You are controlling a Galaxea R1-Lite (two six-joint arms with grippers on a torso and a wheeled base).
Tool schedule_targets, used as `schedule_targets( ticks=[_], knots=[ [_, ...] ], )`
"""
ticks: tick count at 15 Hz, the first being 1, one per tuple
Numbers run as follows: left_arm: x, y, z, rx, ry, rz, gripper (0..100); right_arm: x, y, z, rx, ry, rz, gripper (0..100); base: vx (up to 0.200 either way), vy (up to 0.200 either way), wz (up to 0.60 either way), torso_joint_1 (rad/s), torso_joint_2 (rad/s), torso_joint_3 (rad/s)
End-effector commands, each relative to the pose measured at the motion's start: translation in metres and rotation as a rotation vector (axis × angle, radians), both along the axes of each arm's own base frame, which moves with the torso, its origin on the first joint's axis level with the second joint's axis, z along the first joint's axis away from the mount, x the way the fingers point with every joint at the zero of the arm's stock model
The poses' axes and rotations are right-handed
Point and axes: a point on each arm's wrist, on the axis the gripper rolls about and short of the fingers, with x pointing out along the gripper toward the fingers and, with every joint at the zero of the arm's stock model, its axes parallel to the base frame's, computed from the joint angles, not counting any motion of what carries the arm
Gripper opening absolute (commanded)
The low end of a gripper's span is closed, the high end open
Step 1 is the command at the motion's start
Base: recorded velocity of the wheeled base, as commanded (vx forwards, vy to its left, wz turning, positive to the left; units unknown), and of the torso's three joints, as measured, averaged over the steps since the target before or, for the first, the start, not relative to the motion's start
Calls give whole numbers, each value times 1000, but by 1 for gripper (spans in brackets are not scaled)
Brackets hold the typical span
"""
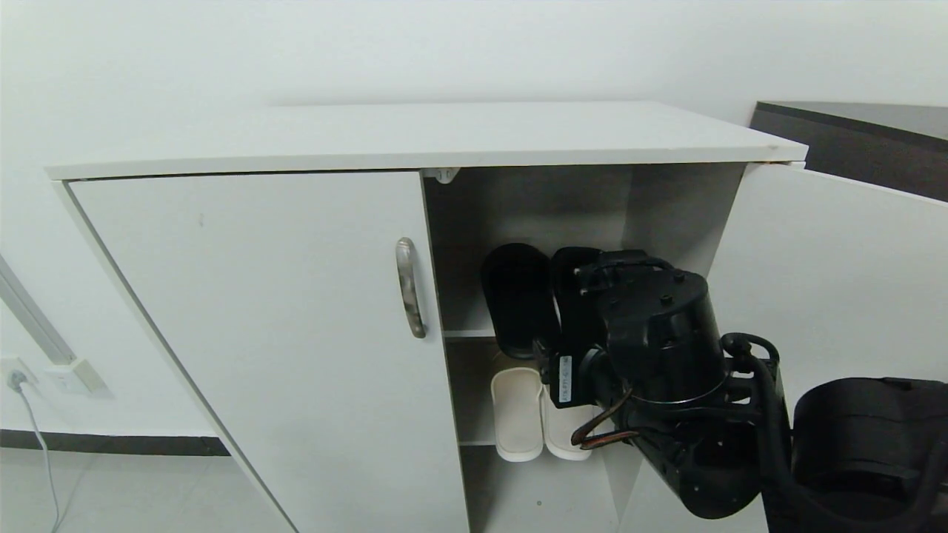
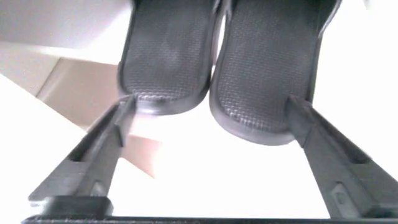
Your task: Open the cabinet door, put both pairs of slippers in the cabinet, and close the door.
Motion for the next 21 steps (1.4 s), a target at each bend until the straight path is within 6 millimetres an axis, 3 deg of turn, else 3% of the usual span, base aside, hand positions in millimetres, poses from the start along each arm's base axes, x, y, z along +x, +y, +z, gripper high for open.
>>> schedule_targets(
  ticks=[1,13,21],
  knots=[
    [0,0,0,-1,1,0,0,1,3,-4,-4,6,5,0,0,0,0,0,0,0],
    [0,0,0,-1,1,-1,0,3,4,-11,-2,-6,-5,0,0,0,0,0,0,0],
    [0,0,0,-3,1,-1,0,2,2,-15,-10,1,-8,0,-200,0,0,3,4,2]
  ],
)
